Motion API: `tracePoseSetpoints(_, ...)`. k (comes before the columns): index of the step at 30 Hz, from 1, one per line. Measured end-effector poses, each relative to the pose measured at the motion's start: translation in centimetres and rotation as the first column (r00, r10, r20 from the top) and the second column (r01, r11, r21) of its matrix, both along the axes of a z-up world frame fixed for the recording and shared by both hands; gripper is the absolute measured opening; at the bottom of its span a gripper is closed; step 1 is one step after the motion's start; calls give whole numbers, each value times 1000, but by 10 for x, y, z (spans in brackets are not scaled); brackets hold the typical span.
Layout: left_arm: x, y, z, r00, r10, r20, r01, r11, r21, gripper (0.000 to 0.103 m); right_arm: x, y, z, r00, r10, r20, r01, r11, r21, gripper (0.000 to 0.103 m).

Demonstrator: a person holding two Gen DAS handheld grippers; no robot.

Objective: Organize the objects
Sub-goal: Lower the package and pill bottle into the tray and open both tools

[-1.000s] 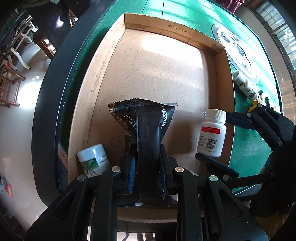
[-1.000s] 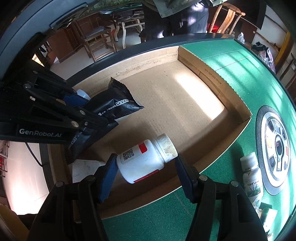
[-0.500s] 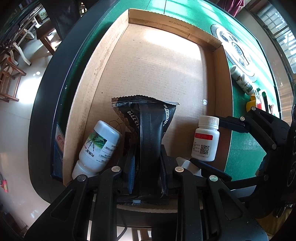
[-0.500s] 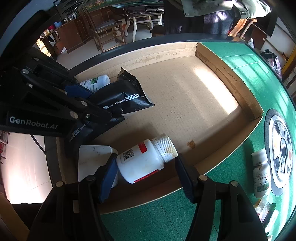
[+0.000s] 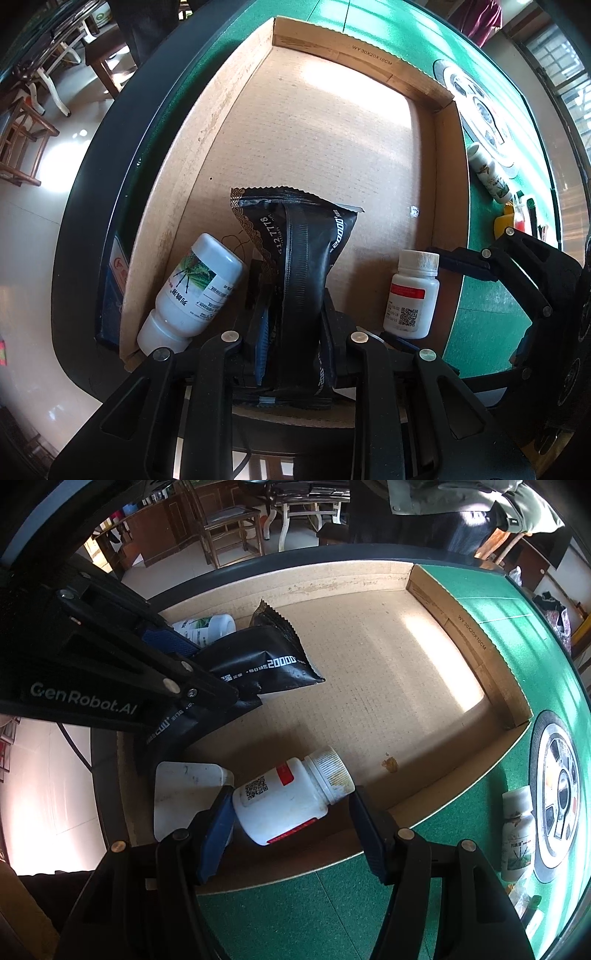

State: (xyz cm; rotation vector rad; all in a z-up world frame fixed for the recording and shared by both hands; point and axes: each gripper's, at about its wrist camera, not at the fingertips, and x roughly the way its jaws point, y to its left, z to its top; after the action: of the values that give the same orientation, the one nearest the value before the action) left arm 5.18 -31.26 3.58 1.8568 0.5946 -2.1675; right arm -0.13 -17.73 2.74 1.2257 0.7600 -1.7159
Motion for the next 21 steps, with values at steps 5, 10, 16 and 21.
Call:
tracePoseSetpoints(5,1,-1,-1,999,37,3,-37,999,7,28,0,1,0,1000,8,3,-8,1000,3,63)
tracePoseSetpoints(10,1,0,-3,999,52,17,-52,999,-4,35,1,2,0,1000,6,3,-6,1000,5,63)
tracePoseSetpoints(16,6,-1,-4,996,79,33,-78,997,-14,60,1,7,7,1000,-14,-11,14,1000,-11,70)
tracePoseSetpoints(21,12,0,2,995,93,35,-92,995,-26,69,0,17,18,999,-52,5,53,997,-50,76)
